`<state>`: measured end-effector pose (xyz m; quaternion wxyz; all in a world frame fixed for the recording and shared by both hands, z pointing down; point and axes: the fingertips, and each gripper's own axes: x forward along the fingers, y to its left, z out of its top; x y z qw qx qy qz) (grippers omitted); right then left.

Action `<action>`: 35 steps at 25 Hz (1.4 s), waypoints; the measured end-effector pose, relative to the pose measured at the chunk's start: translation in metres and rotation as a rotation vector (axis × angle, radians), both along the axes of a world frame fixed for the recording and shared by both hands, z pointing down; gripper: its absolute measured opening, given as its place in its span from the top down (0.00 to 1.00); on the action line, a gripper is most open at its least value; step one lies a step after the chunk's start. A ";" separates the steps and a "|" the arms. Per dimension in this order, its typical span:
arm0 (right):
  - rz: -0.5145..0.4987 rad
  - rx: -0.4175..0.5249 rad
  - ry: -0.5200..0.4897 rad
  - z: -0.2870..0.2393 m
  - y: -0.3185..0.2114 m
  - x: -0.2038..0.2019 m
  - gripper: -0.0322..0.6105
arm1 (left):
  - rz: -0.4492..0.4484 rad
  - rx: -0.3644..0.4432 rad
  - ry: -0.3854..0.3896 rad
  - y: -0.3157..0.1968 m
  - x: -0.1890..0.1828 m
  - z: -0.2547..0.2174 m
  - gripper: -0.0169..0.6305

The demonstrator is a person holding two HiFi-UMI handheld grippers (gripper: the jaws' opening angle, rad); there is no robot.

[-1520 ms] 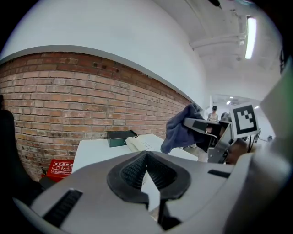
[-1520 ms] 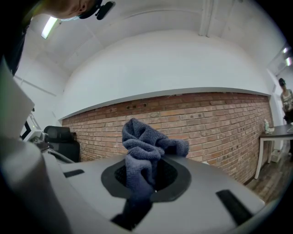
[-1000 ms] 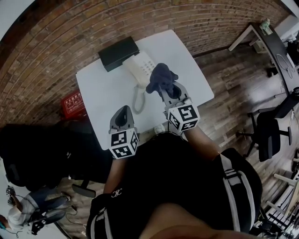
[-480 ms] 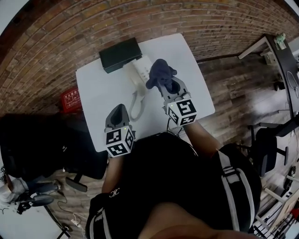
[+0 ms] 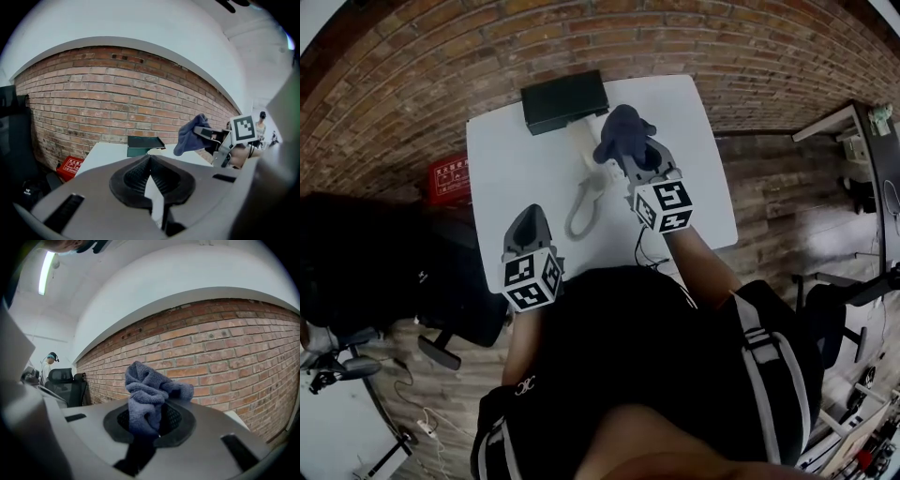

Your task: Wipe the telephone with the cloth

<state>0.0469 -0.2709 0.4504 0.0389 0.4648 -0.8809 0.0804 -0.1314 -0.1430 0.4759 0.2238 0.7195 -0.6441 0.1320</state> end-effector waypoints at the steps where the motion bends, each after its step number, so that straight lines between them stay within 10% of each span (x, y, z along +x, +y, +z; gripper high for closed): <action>1: -0.013 -0.004 0.009 0.003 -0.004 -0.005 0.89 | -0.005 0.000 0.004 0.000 -0.001 0.000 0.97; 13: -0.167 -0.059 0.118 0.050 -0.051 -0.068 0.89 | -0.042 0.028 0.003 0.000 -0.011 -0.004 0.97; 29: -0.156 -0.278 0.372 0.158 -0.077 -0.097 0.89 | -0.059 0.022 0.003 0.008 -0.014 -0.002 0.97; 35: -0.148 -0.224 0.359 0.168 -0.075 -0.096 0.90 | -0.044 0.007 0.019 0.004 -0.013 0.004 0.97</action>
